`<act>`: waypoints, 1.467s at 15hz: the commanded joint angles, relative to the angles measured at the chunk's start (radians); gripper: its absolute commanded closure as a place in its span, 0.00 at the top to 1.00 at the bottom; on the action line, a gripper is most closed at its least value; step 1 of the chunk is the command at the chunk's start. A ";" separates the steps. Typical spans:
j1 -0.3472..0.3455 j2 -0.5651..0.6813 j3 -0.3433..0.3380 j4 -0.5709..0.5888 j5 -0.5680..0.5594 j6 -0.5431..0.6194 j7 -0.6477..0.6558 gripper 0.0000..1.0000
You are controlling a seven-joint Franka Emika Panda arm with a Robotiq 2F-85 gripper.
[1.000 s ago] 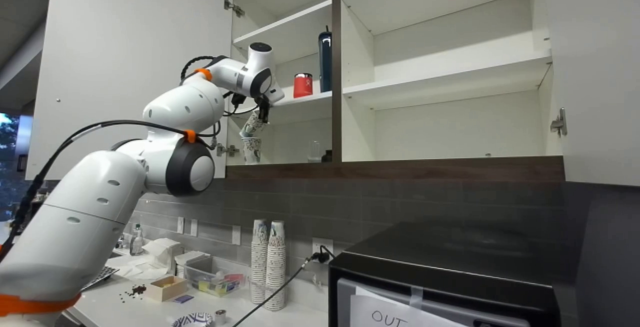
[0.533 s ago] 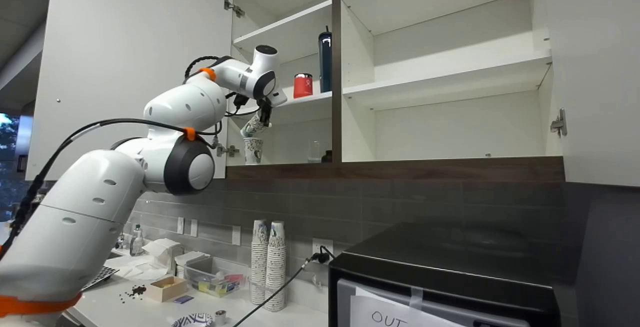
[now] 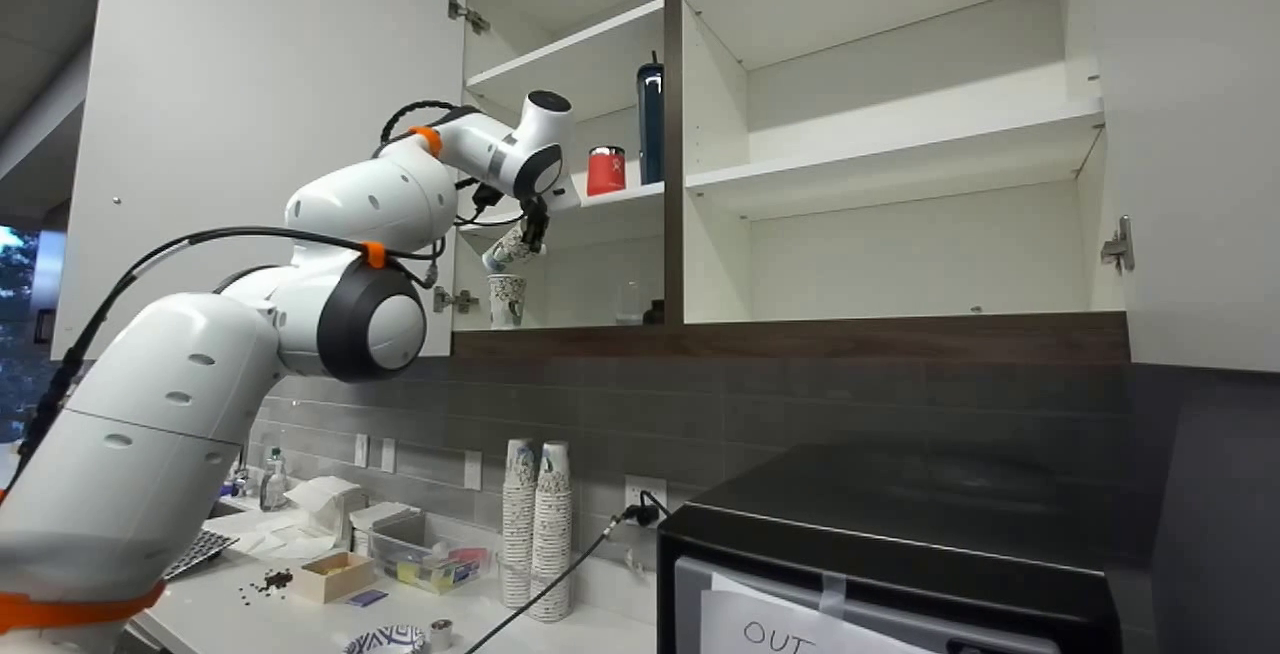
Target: Remove the cup from the stack
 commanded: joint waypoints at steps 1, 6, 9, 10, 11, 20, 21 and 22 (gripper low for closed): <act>-0.050 -0.025 -0.015 -0.113 0.068 0.110 0.022 0.01; -0.098 -0.092 -0.012 -0.239 0.191 0.146 -0.001 0.01; -0.123 -0.140 -0.017 -0.333 0.250 0.177 -0.025 0.01; -0.130 -0.157 -0.018 -0.361 0.266 0.188 -0.039 0.01; -0.136 -0.175 -0.021 -0.391 0.277 0.205 -0.058 0.01; -0.182 -0.259 -0.045 -0.589 0.323 0.386 -0.207 0.01; -0.184 -0.271 -0.044 -0.601 0.324 0.394 -0.231 0.01; -0.187 -0.287 -0.044 -0.618 0.321 0.403 -0.268 0.01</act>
